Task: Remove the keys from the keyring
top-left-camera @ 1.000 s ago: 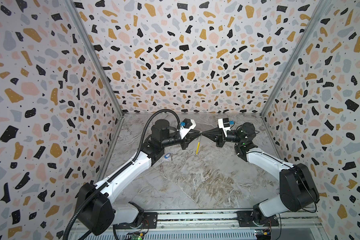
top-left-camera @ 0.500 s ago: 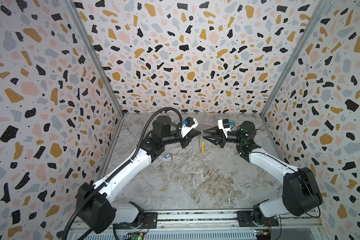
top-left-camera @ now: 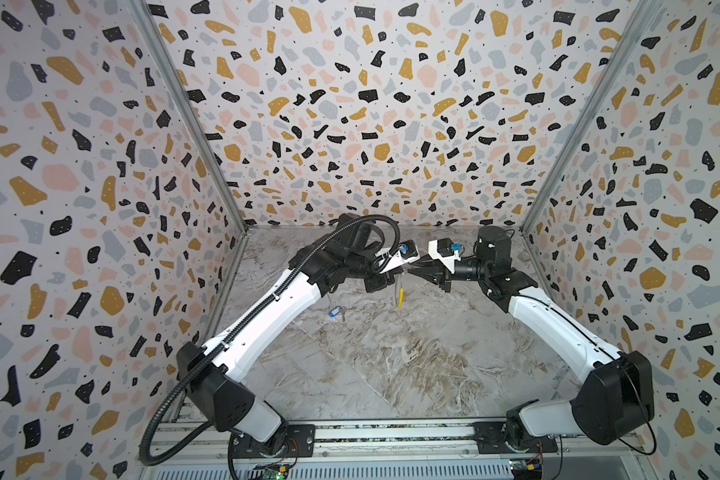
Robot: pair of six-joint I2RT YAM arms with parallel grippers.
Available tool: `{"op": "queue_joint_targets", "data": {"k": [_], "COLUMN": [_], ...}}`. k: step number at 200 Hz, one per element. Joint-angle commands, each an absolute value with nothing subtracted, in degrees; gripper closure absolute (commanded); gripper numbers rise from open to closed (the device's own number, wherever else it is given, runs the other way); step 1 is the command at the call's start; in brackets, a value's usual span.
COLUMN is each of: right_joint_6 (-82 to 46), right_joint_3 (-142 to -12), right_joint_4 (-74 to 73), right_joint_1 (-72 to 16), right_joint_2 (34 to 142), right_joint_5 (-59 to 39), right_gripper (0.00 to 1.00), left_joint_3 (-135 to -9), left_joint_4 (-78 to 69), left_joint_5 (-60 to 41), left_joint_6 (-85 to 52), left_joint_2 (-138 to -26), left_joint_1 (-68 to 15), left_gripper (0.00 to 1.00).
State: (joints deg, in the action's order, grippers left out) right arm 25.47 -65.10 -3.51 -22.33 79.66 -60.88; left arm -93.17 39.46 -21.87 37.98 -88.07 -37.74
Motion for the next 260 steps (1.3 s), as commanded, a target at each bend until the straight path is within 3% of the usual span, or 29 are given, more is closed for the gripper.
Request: {"op": "queue_joint_targets", "data": {"k": [1,111,152,204,213,230,260], "right_joint_6": [27.47,22.89,20.43,20.36,20.21,19.00,17.39], "right_joint_3": [-67.84,-66.98,-65.59,-65.67,-65.52,-64.88,-63.98], "right_joint_4": [1.93,-0.99,-4.64,-4.11,-4.57,-6.62,-9.52], "right_joint_1": [-22.69,-24.67,-24.87,-24.86,-24.75,-24.76,-24.74], "right_joint_2": [80.36,82.74,82.53,82.75,82.79,82.46,82.17], "right_joint_5": [-65.29,-64.10,-63.57,-63.54,-63.65,-64.01,-65.47], "right_gripper": [0.77,0.78,0.84,0.99,1.00,1.00,1.00], "left_joint_3": [-95.66,-94.33,-93.44,-92.31,-91.59,-89.36,-80.37], "left_joint_4": [42.87,41.53,41.05,39.46,38.57,36.17,24.51], "left_joint_5": [-19.85,-21.15,-21.39,-20.77,-20.16,-17.61,-22.31], "left_joint_6": [40.16,39.77,39.67,39.69,39.68,38.51,32.26], "left_joint_2": [-87.40,-86.19,-85.53,-84.94,-84.56,-83.04,-77.28], "left_joint_1": [-38.10,-39.11,-39.20,-39.20,-39.20,-38.33,-32.90], "left_gripper": [1.00,1.00,1.00,1.00,0.92,0.69,0.55]}}
